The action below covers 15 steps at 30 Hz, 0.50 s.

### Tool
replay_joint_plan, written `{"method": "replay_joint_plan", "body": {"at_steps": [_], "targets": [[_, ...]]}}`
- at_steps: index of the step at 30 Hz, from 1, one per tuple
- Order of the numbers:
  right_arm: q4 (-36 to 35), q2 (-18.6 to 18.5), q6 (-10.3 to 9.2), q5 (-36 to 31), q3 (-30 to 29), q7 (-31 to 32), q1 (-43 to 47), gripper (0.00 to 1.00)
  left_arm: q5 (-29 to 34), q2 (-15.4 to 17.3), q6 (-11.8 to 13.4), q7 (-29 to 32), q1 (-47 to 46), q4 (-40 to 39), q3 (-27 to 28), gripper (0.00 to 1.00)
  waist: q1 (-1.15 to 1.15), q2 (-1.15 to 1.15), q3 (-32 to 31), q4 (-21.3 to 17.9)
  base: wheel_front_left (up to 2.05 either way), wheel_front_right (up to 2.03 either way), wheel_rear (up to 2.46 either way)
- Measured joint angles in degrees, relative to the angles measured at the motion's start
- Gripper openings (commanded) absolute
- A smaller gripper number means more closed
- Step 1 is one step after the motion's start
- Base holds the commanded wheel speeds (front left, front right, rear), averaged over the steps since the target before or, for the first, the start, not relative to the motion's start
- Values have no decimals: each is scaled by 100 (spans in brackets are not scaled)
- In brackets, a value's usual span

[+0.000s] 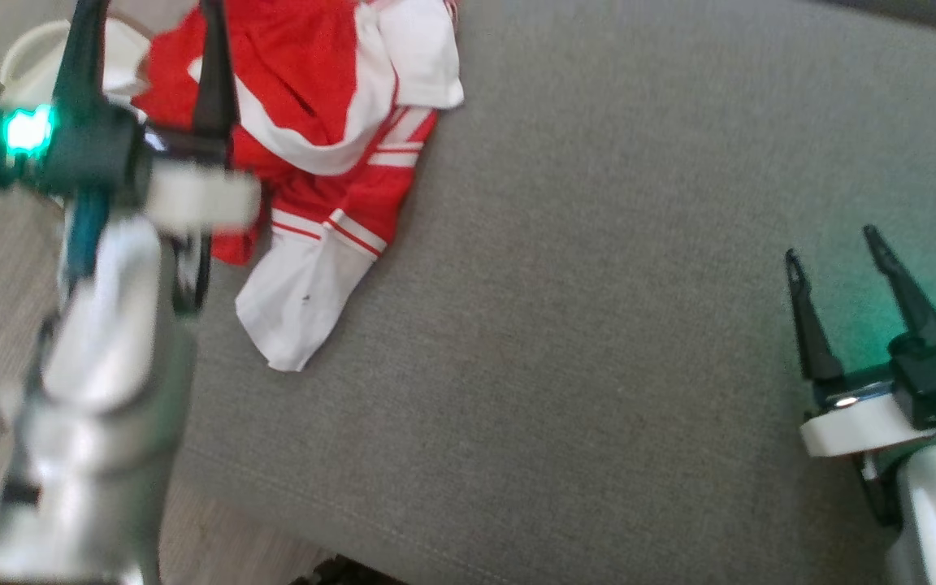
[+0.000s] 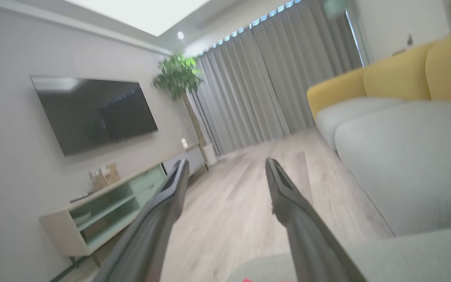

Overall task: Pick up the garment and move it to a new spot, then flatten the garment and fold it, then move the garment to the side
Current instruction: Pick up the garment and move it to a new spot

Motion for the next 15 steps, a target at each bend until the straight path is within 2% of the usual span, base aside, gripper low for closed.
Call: {"method": "replay_joint_plan", "body": {"at_steps": [3, 8, 12, 15], "targets": [[-118, -235, 0, -1, 29, 0, -68, 100, -35, -4, -229, 627, -1003, 1295, -22, 100, 0, 0, 362, -50, 0, 0, 0], [-367, -458, 1, -1, 127, -15, -326, 100, -38, 0, -407, 1681, -2350, 2980, -14, 100, 0, 0, 897, -241, 0, 0, 0], [-602, -495, 5, -1, 215, -58, -533, 100, -155, 90, -595, 2374, -2721, 4052, 4, 100, -1, 0, 1181, -549, 0, 0, 0], [-723, -516, 5, 1, 211, -62, -677, 100, -244, 180, -714, 2607, -2774, 4570, 11, 100, -1, 0, 1386, -761, 0, 0, 0]]}}
